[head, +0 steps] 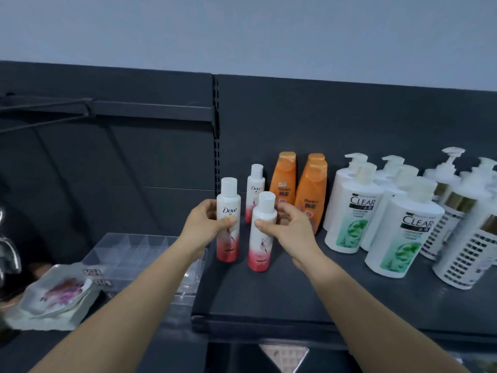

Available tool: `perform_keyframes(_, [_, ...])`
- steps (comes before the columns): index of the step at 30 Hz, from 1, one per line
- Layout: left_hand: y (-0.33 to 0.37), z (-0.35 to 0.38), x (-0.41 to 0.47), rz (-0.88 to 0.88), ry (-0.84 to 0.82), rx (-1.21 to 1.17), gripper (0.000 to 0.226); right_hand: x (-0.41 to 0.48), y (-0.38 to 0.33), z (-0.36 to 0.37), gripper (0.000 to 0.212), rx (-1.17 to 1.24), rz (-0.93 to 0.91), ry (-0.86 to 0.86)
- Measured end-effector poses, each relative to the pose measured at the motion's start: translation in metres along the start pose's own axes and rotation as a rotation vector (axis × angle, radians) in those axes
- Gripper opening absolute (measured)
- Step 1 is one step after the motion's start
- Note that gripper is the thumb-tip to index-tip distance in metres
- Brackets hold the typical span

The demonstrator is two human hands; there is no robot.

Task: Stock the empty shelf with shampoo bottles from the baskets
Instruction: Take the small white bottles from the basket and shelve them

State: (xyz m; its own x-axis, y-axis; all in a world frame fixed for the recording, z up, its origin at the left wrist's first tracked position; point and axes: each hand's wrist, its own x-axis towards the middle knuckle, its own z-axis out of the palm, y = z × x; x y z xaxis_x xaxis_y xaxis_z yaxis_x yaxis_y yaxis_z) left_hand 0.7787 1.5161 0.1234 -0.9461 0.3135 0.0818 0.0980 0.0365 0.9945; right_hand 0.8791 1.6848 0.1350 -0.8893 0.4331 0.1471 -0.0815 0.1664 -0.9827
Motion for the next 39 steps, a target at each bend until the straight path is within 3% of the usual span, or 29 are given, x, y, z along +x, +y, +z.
perform_keyframes(23, [-0.033,0.002,0.127,0.093,-0.116,0.107,0.037,0.095,0.027,0.031,0.054,-0.111,-0.030,0.084])
perform_keyframes(30, [-0.036,0.007,0.131,0.201,-0.079,0.261,0.042,0.088,0.040,0.031,0.046,-0.334,-0.107,0.116])
perform_keyframes(39, [-0.035,0.013,0.136,0.289,-0.003,0.403,0.042,0.100,0.046,0.039,0.043,-0.371,-0.094,0.166])
